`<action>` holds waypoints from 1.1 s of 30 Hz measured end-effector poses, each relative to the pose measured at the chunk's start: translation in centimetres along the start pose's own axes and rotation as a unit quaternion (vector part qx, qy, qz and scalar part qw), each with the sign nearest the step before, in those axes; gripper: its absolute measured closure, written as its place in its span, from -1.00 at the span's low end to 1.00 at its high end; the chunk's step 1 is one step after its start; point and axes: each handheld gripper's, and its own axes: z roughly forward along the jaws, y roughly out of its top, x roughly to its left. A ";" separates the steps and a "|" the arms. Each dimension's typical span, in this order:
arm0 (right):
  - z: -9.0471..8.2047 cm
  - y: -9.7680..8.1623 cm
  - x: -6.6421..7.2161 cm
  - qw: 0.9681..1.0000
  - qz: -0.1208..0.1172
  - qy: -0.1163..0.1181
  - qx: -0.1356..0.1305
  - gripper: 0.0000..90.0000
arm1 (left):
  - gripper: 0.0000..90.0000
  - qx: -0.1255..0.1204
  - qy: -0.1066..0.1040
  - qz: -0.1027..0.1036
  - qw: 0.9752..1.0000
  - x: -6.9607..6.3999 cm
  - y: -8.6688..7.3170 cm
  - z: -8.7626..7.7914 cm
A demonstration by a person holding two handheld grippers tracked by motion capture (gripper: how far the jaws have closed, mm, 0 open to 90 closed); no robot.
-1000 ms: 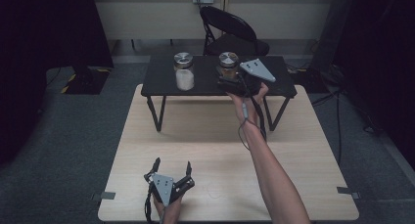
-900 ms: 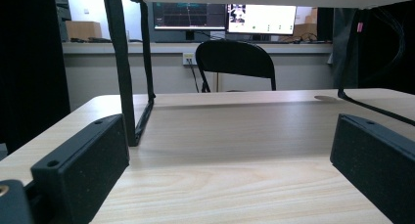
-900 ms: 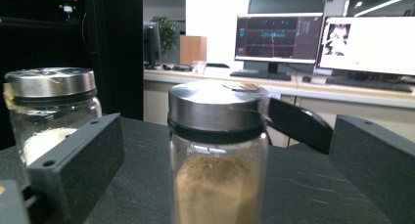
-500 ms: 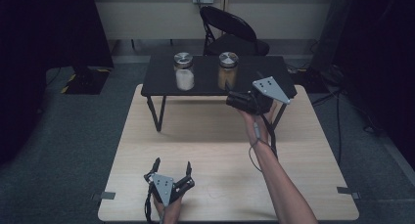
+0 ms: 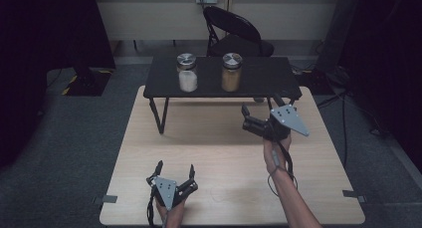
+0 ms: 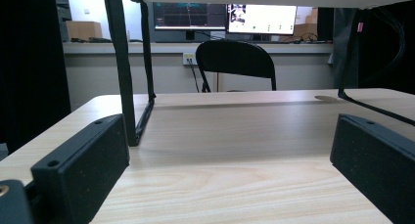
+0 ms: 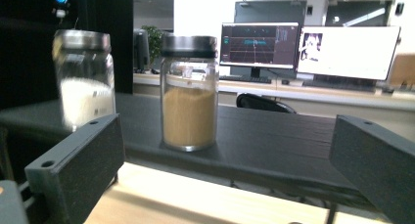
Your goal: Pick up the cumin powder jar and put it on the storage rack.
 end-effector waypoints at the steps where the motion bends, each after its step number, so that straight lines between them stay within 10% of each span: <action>1: -0.5 -0.4 -0.1 1.000 0.000 0.001 -0.004 -1.00 | -0.99 0.000 0.000 0.000 1.000 0.0 0.0 0.0; 7: -3.7 -3.3 -1.1 1.000 0.006 0.020 -0.016 -1.00 | -0.99 0.000 0.000 0.000 1.000 0.0 0.0 0.0; 17: -9.6 -9.5 -1.8 1.000 0.015 -0.015 -0.004 -1.00 | -0.99 0.000 -0.006 0.000 1.000 0.2 0.0 0.0; 33: -12.5 -12.0 -3.7 0.997 0.054 -0.043 0.042 -1.00 | -0.99 0.000 -0.008 0.001 1.000 0.1 0.0 -0.2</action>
